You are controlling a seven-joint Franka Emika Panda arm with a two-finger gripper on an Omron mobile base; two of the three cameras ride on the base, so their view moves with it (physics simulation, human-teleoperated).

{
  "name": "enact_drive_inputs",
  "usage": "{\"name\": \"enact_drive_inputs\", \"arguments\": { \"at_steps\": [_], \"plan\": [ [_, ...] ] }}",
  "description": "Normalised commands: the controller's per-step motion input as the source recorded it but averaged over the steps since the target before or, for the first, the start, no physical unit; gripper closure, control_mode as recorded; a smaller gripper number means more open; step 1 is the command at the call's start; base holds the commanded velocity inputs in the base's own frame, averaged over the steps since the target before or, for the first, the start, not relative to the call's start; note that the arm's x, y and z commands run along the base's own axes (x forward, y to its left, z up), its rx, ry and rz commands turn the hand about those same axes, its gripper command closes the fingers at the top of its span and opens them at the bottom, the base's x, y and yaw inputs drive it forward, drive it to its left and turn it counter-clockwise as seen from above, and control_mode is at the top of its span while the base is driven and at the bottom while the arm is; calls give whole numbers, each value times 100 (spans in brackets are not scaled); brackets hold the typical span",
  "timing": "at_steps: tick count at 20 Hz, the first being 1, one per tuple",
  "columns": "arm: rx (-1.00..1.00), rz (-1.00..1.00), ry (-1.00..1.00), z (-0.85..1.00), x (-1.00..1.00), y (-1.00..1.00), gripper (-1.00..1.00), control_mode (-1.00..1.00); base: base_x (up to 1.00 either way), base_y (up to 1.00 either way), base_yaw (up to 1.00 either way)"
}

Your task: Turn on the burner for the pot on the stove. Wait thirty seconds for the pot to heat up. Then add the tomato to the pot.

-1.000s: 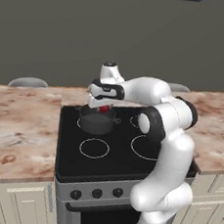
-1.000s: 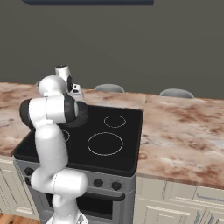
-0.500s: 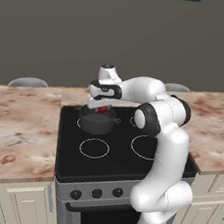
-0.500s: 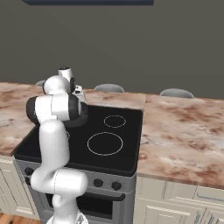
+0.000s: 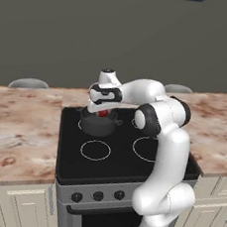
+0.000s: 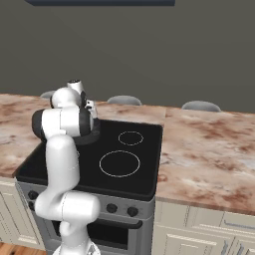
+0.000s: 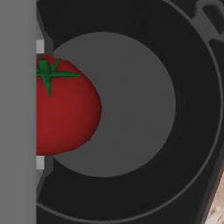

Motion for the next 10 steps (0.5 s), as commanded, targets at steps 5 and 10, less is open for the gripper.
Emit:
{"name": "enact_drive_inputs", "arguments": {
  "at_steps": [5,10],
  "plan": [
    [0,2,-6,6,0,0,100,-100,0,0,0],
    [0,0,0,0,0,0,100,-100,0,0,0]
  ]
}}
